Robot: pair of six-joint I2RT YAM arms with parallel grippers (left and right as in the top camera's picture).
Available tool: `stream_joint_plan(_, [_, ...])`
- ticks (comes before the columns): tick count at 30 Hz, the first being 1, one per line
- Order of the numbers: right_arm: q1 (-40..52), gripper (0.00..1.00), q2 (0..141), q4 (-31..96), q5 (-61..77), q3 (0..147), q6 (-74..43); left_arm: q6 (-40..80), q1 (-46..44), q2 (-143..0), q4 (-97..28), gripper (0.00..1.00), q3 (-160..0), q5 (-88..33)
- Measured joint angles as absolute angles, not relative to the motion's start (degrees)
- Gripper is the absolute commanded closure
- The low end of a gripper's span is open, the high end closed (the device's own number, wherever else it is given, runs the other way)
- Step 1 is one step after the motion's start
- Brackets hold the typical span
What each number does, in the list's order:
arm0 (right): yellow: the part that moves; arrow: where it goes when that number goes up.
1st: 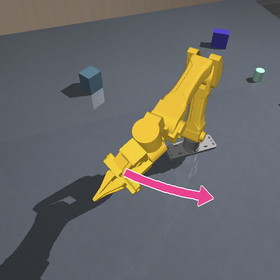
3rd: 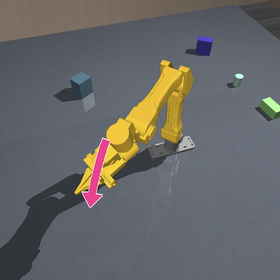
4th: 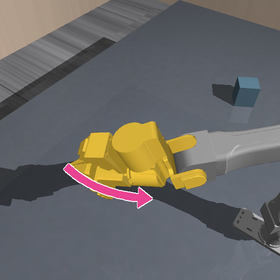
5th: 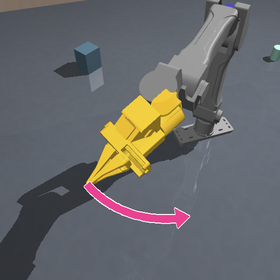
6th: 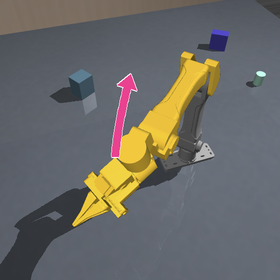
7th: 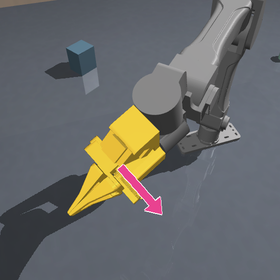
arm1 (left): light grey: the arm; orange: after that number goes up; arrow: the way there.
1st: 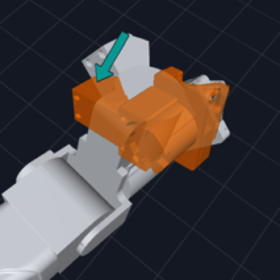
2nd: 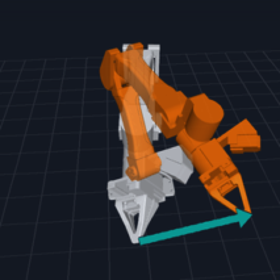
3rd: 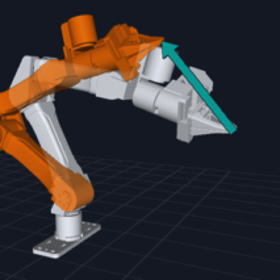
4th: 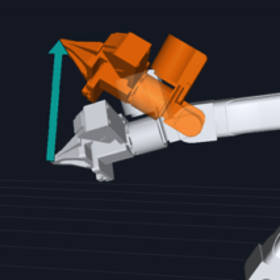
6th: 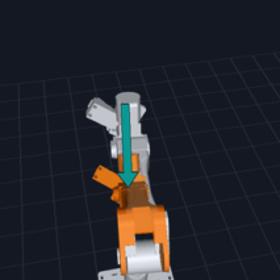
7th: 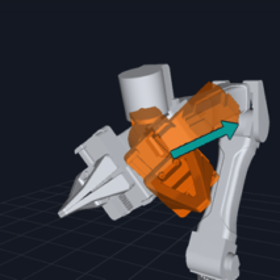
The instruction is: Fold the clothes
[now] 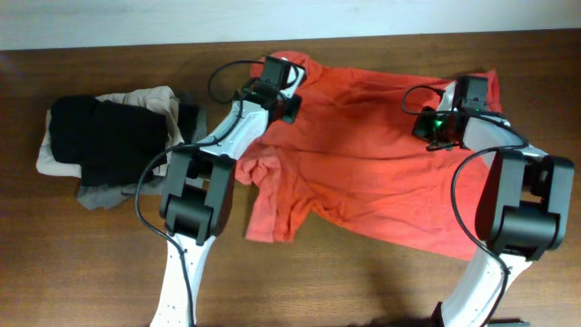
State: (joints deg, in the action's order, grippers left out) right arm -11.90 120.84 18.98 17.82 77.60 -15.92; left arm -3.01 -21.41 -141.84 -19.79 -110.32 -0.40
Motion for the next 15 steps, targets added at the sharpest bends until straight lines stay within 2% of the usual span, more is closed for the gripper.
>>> stream_joint_plan(3, [-11.9,0.89,121.0,16.9,17.8,77.6,-15.9,-0.2,-19.1,-142.4,-18.3,0.53,-110.5,-0.4])
stream_joint_plan(7, [-11.9,0.72,121.0,16.0,18.3,77.6,-15.1,1.6,-14.8,-142.4,-19.1,0.48,-111.0,-0.7])
stream_joint_plan(9, [-11.9,0.63,121.0,16.4,19.1,77.6,-14.0,2.0,-12.9,-142.5,-21.5,0.36,-112.0,-0.6])
stream_joint_plan(12, [-12.2,0.54,121.0,19.0,21.4,78.1,-12.6,2.8,-11.2,-143.1,-26.0,0.22,-114.8,-0.7])
stream_joint_plan(15, [-12.7,0.49,120.9,21.3,24.2,78.5,-11.7,2.6,-10.9,-143.9,-31.2,0.15,-118.5,-1.1])
